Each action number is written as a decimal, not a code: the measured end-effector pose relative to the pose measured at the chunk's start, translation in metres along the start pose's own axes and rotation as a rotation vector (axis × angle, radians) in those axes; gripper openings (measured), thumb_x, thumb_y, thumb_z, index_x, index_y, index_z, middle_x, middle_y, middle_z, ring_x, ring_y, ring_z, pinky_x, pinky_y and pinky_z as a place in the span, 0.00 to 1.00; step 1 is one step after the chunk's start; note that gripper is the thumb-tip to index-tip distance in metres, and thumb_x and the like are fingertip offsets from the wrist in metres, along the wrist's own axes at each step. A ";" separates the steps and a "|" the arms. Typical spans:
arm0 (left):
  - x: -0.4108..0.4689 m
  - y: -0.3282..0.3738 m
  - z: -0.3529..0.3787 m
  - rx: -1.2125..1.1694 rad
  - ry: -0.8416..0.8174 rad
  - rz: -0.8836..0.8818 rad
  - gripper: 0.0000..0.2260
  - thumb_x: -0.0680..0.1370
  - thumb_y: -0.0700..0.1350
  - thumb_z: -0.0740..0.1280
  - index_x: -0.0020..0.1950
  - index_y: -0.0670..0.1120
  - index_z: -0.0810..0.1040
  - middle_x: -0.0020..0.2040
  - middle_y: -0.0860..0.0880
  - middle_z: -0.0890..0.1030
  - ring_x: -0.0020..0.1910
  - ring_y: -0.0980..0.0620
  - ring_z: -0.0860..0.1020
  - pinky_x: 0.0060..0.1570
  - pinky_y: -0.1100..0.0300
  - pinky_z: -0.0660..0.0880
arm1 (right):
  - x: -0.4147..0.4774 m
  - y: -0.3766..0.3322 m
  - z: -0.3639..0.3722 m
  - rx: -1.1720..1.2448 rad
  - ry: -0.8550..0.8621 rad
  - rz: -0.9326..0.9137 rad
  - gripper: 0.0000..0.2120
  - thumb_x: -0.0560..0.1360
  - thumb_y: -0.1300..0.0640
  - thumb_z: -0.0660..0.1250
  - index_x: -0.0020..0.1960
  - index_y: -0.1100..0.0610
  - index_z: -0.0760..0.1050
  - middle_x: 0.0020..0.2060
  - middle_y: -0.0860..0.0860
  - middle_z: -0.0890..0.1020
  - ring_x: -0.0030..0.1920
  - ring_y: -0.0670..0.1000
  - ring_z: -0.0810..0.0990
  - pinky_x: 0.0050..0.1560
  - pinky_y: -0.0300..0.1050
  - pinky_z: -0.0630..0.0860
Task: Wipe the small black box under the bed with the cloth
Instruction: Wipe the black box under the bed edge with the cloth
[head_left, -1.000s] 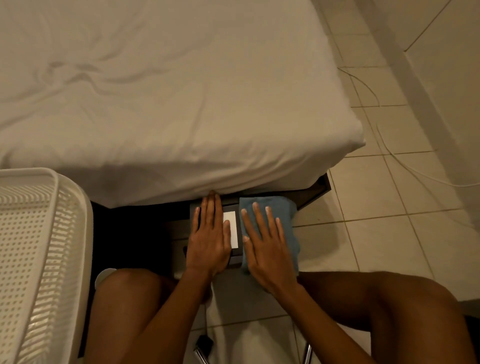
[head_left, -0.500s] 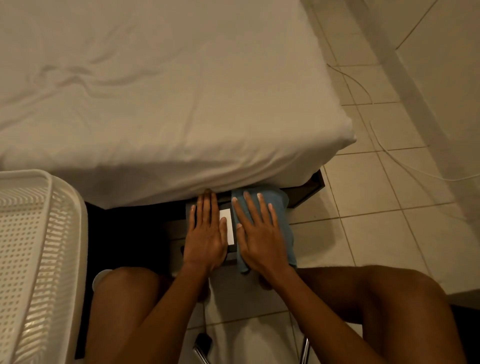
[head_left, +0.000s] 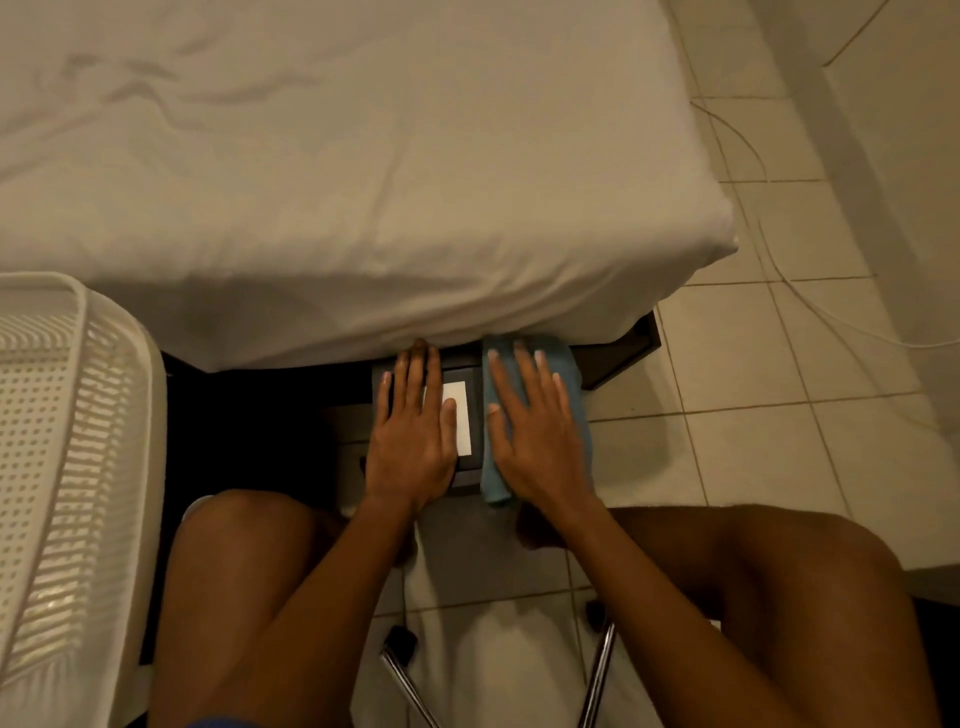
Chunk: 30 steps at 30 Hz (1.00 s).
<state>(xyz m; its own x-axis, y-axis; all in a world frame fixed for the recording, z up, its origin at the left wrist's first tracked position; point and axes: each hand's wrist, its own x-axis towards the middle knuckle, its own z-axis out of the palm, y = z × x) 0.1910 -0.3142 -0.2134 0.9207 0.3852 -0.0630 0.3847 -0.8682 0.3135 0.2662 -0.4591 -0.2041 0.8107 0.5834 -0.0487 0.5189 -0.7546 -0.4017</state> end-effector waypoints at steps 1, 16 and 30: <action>0.000 0.000 0.000 0.002 0.009 -0.004 0.26 0.84 0.52 0.44 0.81 0.45 0.43 0.81 0.47 0.44 0.80 0.50 0.43 0.79 0.51 0.43 | 0.008 0.001 -0.001 0.007 0.002 0.044 0.28 0.84 0.48 0.50 0.82 0.47 0.46 0.82 0.51 0.48 0.81 0.52 0.43 0.80 0.54 0.45; 0.000 -0.001 -0.004 -0.020 0.009 -0.012 0.27 0.84 0.51 0.47 0.81 0.47 0.42 0.81 0.47 0.45 0.80 0.51 0.44 0.79 0.50 0.45 | -0.025 -0.015 0.012 -0.034 0.022 0.137 0.29 0.84 0.47 0.47 0.82 0.50 0.43 0.81 0.53 0.44 0.81 0.53 0.40 0.80 0.55 0.45; 0.000 0.002 -0.003 -0.017 0.010 -0.012 0.27 0.84 0.52 0.47 0.81 0.47 0.46 0.81 0.47 0.48 0.80 0.51 0.44 0.79 0.51 0.45 | -0.015 0.007 0.006 0.081 0.036 0.224 0.30 0.84 0.45 0.49 0.82 0.48 0.41 0.81 0.52 0.43 0.81 0.52 0.40 0.80 0.54 0.46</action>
<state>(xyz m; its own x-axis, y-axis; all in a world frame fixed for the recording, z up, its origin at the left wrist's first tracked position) 0.1918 -0.3145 -0.2101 0.9153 0.3986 -0.0572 0.3943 -0.8583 0.3285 0.2566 -0.4713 -0.2118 0.9131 0.3918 -0.1130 0.3024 -0.8365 -0.4569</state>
